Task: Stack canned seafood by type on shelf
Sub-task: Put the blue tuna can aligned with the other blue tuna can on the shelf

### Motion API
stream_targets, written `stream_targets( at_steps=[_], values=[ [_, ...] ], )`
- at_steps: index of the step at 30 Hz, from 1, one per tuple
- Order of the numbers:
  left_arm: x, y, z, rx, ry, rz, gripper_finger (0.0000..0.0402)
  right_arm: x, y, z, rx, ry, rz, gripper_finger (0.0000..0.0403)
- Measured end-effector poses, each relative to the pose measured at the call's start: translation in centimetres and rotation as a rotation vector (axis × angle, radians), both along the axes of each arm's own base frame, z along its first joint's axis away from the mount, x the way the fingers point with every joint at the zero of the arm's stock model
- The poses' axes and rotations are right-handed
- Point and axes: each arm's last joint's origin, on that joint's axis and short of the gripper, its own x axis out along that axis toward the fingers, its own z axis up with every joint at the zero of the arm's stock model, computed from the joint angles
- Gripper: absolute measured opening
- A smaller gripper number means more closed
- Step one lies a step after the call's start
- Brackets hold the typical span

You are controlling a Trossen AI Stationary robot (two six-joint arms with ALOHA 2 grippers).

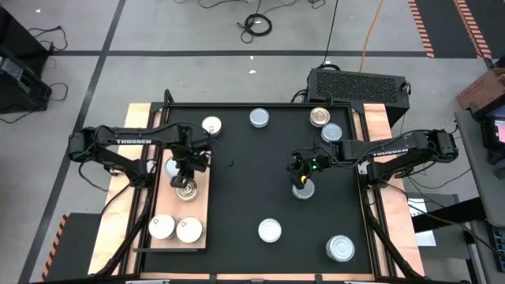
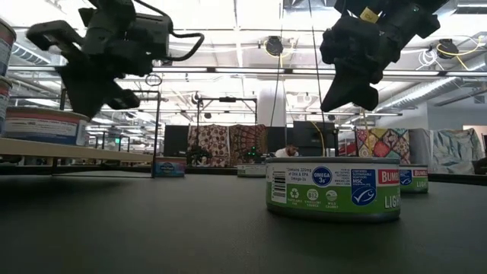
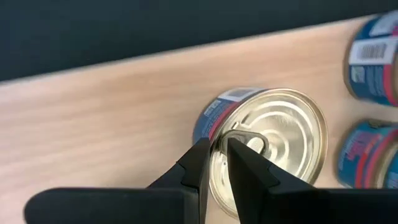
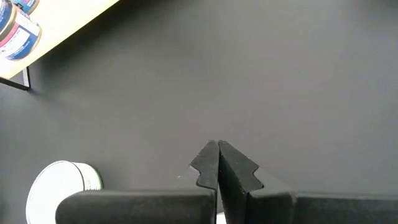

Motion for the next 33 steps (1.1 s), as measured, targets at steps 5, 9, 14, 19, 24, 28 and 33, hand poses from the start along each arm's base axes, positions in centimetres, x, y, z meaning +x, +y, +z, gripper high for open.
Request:
stream_targets(
  at_steps=[5,9,14,19,24,28,33],
  values=[
    [-0.4,-1.3,0.0,-0.022,0.081,-0.009,0.0056,0.0,0.0,0.0,0.005,-0.001,-0.005,0.0],
    [-0.6,-2.2,0.0,-0.04,0.113,-0.041,0.0056,0.0,0.0,0.0,0.006,-0.002,-0.005,0.0],
    [-0.7,-2.9,0.1,-0.039,0.147,-0.034,0.0056,0.0,0.0,0.0,0.006,-0.003,-0.004,0.0],
    [-1.0,-2.9,0.2,0.009,0.155,-0.05,0.0056,0.0,0.0,0.0,0.003,-0.003,-0.001,0.0],
    [-1.3,-2.9,0.9,0.038,0.092,-0.044,0.0056,0.0,0.0,0.0,0.001,-0.005,0.0,0.0],
    [-1.7,-2.9,1.7,0.049,0.028,-0.042,0.0056,0.1,0.0,0.1,0.001,-0.009,0.0,0.0],
    [-1.2,-2.9,2.5,0.066,-0.123,-0.04,0.0056,0.2,0.0,0.2,0.003,-0.027,-0.002,0.0]
  ],
)
